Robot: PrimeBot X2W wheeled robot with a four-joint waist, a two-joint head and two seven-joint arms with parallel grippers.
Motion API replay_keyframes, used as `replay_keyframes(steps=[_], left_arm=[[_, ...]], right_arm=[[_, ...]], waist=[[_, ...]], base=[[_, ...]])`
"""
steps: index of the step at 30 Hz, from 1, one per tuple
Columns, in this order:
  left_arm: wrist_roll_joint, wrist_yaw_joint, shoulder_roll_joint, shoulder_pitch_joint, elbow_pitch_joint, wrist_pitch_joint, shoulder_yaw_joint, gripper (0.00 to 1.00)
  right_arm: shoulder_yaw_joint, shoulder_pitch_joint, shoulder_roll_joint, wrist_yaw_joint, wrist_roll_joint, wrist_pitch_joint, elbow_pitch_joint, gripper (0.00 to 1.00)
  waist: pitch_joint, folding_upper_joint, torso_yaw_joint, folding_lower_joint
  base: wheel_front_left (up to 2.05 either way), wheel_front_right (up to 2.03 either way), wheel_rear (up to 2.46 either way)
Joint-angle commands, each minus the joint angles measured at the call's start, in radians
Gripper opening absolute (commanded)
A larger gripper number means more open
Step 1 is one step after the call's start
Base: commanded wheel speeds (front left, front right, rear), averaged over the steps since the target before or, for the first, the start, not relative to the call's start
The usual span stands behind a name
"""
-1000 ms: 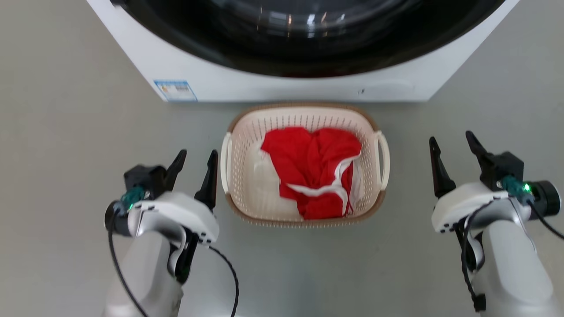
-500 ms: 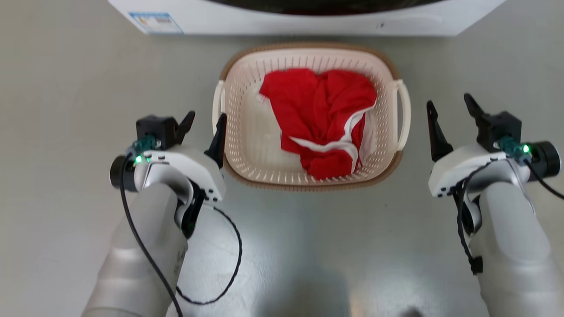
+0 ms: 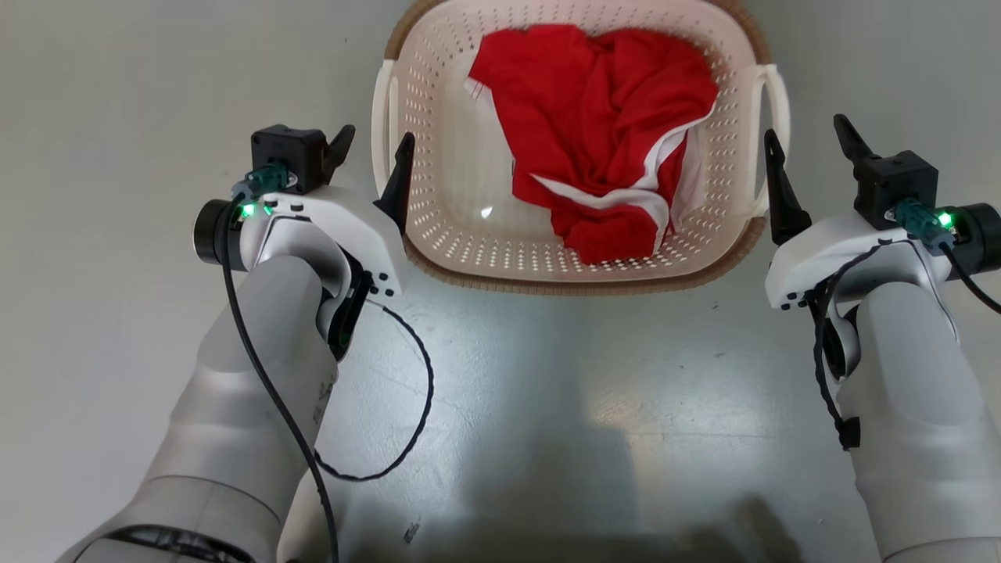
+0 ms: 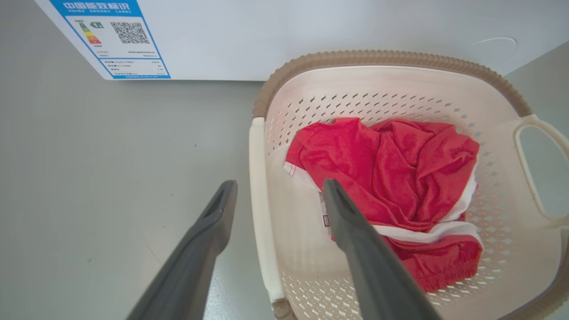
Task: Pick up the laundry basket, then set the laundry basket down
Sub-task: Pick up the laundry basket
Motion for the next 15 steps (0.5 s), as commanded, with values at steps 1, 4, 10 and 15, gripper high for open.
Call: replay_keyframes(steps=[1, 4, 10, 15], left_arm=[[-0.012, 0.016, 0.024, -0.011, 0.003, -0.008, 0.009, 1.00], [-0.018, 0.023, 0.024, -0.026, 0.012, -0.009, 0.006, 1.00], [-0.020, 0.027, 0.024, -0.047, 0.021, -0.009, -0.012, 1.00], [-0.027, 0.029, 0.024, -0.064, 0.032, -0.009, -0.039, 1.00]], right_arm=[[0.017, 0.001, 0.009, 0.006, -0.003, -0.016, -0.003, 1.00], [0.018, -0.008, 0.009, 0.006, -0.001, -0.019, 0.002, 1.00], [0.024, -0.024, 0.009, 0.006, 0.001, -0.029, 0.020, 1.00], [0.030, -0.039, 0.009, 0.006, -0.006, -0.024, 0.030, 1.00]], waist=[[0.022, 0.0000, 0.007, 0.0000], [0.036, 0.0000, 0.009, 0.0000], [0.065, 0.0000, 0.008, 0.0000], [0.095, 0.0000, 0.008, 0.0000]], base=[[0.00, 0.00, 0.00], [0.00, 0.00, 0.00], [0.00, 0.00, 0.00], [0.00, 0.00, 0.00]])
